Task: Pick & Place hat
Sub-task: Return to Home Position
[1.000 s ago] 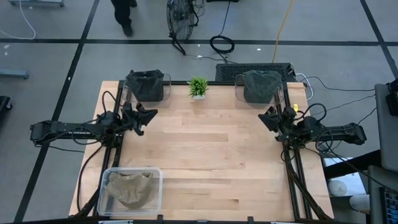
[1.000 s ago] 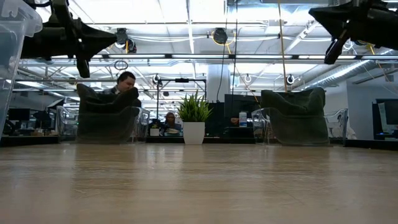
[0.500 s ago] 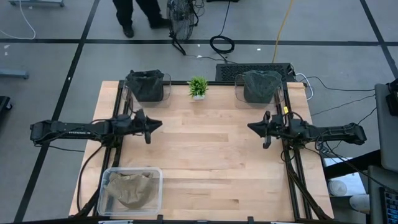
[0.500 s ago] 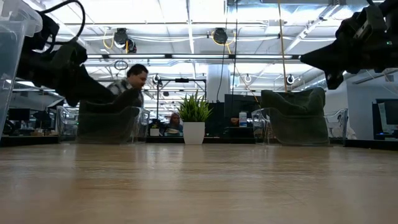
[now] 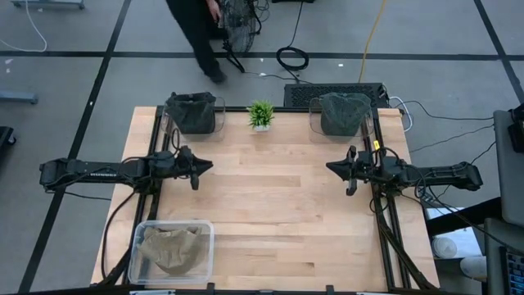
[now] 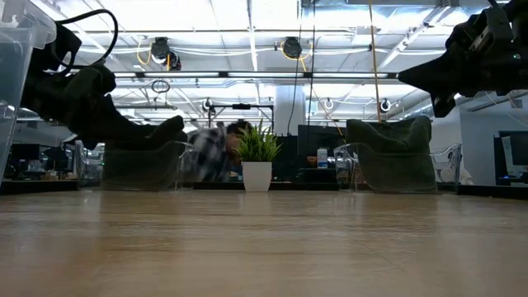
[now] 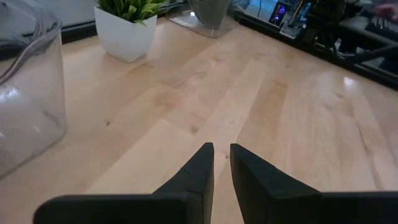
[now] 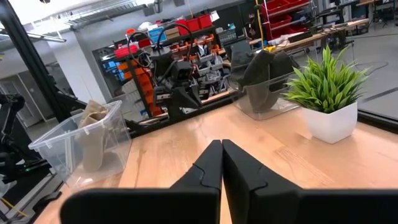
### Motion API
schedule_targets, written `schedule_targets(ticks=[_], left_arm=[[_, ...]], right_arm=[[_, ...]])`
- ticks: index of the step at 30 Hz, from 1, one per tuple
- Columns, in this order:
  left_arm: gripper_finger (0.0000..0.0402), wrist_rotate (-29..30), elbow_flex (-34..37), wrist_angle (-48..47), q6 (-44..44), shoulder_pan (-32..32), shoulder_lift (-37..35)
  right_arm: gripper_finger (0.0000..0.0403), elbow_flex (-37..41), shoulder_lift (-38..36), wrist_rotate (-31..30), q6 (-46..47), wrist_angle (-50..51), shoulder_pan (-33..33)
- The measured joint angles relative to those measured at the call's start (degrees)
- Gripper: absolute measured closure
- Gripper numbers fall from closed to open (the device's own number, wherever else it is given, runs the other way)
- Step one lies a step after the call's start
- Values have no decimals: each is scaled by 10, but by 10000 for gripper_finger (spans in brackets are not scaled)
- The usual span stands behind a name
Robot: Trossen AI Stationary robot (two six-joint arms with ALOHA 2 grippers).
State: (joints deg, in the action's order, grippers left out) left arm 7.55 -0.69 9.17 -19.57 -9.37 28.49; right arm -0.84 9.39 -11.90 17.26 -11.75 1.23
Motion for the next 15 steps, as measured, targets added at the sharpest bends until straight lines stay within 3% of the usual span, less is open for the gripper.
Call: schedule_targets(ticks=[15], left_arm=[[339, 0, 0, 0, -16, 1, -1]], right_arm=[[403, 0, 0, 0, 0, 0, 0]])
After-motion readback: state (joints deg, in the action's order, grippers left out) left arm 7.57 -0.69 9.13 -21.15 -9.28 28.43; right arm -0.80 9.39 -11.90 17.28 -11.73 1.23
